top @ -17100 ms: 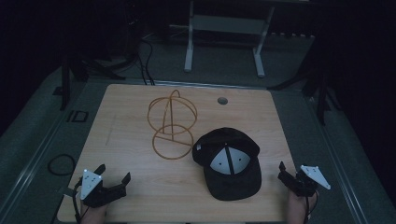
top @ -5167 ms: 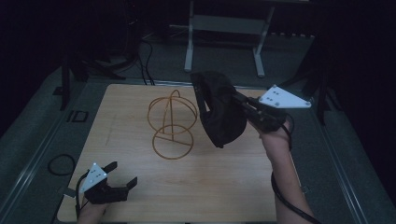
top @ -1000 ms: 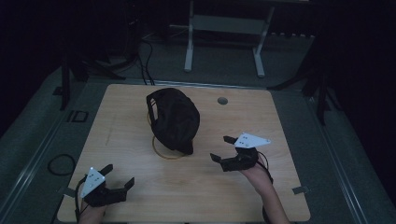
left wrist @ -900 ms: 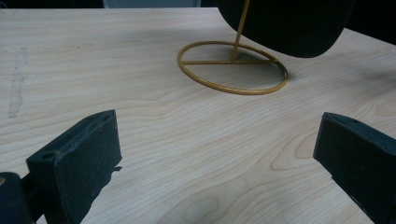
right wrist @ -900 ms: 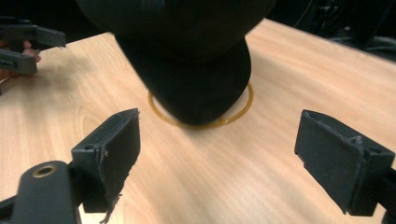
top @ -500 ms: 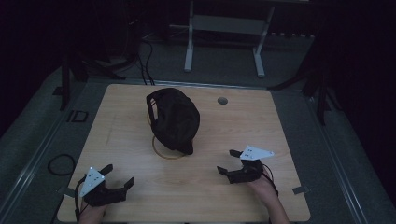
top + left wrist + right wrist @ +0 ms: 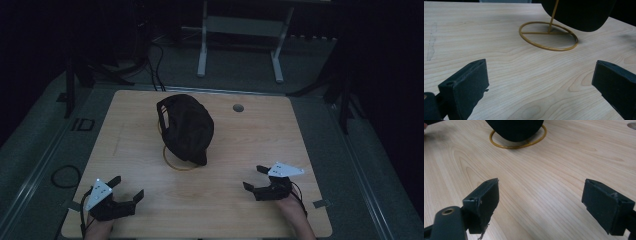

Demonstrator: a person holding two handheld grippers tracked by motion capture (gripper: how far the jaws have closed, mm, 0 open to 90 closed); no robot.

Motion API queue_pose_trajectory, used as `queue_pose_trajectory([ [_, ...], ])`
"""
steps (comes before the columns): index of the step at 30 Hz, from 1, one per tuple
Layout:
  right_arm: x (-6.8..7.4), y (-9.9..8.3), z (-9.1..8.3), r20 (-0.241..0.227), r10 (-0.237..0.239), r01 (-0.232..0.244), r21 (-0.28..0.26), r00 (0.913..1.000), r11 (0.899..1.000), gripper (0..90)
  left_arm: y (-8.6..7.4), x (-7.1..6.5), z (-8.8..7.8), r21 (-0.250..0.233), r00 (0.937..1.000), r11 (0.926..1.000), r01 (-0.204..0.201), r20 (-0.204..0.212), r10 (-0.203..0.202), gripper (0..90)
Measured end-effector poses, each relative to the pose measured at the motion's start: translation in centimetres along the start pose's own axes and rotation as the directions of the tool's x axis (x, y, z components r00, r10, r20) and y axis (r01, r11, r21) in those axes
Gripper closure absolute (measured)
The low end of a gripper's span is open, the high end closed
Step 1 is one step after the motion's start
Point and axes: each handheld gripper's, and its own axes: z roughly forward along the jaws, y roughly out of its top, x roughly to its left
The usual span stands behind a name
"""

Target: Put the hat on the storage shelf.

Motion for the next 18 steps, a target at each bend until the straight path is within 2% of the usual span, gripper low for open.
queue_pose_trajectory([
  [7,-0.2,-1.2,-1.0,0.038,-0.006,0.006,0.008,0.9992,1.000,14.3,0.0,0.0,0.0,0.004,1.0000,1.0000,-0.002,-0.004,0.002,1.1],
  [12,-0.8,-2.0,-1.9,0.069,0.018,-0.017,-0.024,0.9975,1.000,14.3,0.0,0.0,0.0,0.002,1.0000,1.0000,0.000,-0.003,0.000,1.1],
  [18,-1.5,-2.5,-2.0,0.075,0.045,-0.042,-0.034,0.9962,0.999,14.4,0.0,0.0,0.1,0.006,1.0000,1.0000,0.002,-0.005,-0.002,1.1],
])
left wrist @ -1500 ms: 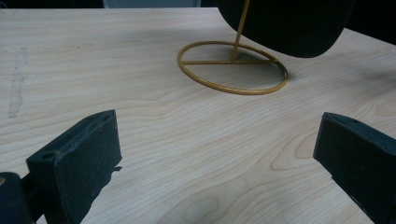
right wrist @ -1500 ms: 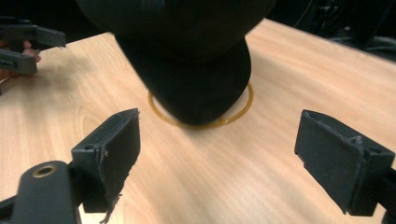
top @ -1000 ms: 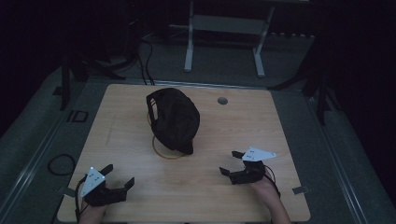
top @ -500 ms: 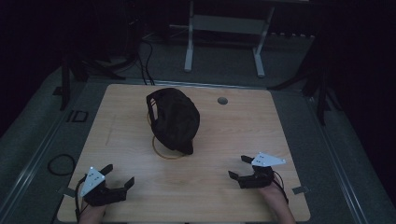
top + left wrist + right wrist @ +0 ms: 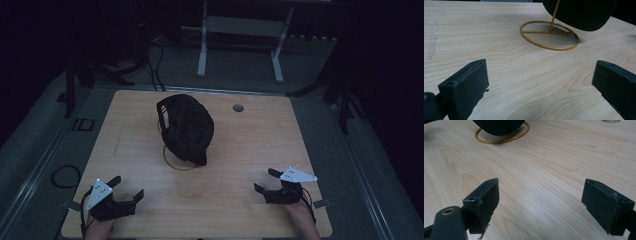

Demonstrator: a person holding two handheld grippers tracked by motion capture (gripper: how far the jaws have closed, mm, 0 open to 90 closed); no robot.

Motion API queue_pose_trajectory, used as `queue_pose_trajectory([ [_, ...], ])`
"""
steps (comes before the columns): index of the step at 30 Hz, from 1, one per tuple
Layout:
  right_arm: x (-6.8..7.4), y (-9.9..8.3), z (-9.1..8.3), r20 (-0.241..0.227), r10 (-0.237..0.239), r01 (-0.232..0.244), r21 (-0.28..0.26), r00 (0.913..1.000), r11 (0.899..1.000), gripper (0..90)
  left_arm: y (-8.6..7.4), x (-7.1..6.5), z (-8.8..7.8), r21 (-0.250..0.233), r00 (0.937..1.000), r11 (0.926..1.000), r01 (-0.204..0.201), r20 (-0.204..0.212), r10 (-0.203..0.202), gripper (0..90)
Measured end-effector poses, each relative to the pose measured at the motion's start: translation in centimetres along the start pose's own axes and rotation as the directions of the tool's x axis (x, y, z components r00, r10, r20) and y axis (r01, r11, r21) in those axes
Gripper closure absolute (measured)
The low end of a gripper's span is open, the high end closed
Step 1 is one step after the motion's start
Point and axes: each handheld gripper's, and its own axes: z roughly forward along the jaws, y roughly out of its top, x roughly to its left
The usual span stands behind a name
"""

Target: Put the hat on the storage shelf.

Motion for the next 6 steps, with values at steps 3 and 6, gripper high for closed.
queue_pose_trajectory([
  [3,-0.09,-0.05,0.01,0.004,0.001,-0.001,-0.004,1.0000,1.000,14.5,-0.03,0.00,-0.01,0.001,1.0000,1.0000,0.002,0.001,-0.002,1.1],
  [6,-0.04,-0.07,0.03,0.002,0.004,-0.004,-0.005,1.0000,1.000,14.6,-0.07,0.02,-0.03,0.002,1.0000,1.0000,0.004,0.001,-0.004,1.1],
])
